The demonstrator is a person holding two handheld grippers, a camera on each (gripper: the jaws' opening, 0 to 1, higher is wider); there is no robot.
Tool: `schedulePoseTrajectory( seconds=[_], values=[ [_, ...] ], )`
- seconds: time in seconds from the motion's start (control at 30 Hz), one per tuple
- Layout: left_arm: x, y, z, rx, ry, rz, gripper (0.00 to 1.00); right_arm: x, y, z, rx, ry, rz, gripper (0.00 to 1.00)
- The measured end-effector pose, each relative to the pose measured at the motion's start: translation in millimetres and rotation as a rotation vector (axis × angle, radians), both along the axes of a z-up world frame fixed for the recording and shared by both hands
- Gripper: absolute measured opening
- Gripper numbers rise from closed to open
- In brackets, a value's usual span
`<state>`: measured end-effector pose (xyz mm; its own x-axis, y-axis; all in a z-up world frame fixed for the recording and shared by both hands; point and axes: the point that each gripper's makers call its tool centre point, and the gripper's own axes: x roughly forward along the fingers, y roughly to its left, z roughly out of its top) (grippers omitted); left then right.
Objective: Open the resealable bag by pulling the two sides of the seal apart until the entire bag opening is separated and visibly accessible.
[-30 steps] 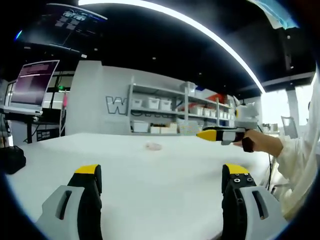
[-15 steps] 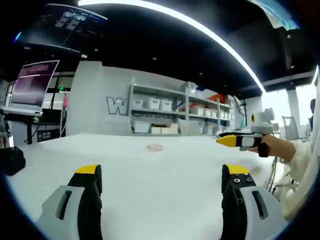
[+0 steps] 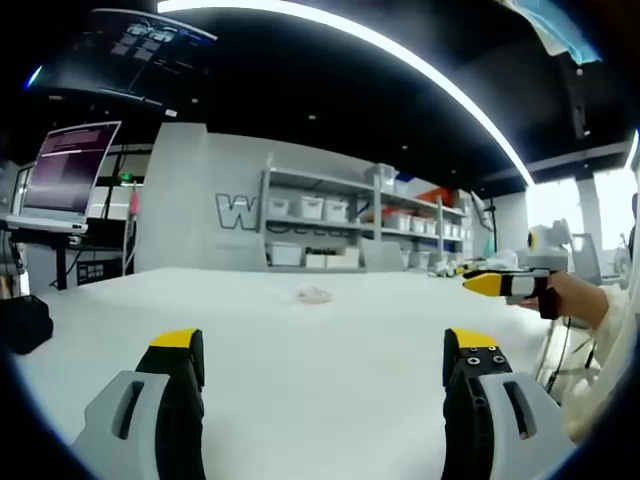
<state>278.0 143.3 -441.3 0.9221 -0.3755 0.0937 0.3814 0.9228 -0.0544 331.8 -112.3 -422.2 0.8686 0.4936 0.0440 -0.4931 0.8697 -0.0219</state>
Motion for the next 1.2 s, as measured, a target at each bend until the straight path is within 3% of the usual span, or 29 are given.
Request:
schedulePoseTrajectory(
  seconds=[0.37,0.93,1.2],
  values=[
    [0.8,-1,-1.9,-0.004,0.01,-0.003,0.98,-21,0,-17.4,-0.076,0.013,-0.045,0.84],
    [3.6,-6,-6.8,0.001,0.029,-0.008,0.98,-29,-13,-19.7,0.025,0.01,-0.096,0.79],
    [2.5,-7,-7.4,-0.005,0.032,-0.009,0.97,-30,-13,-18.9,0.023,0.009,-0.102,0.78]
  ],
)
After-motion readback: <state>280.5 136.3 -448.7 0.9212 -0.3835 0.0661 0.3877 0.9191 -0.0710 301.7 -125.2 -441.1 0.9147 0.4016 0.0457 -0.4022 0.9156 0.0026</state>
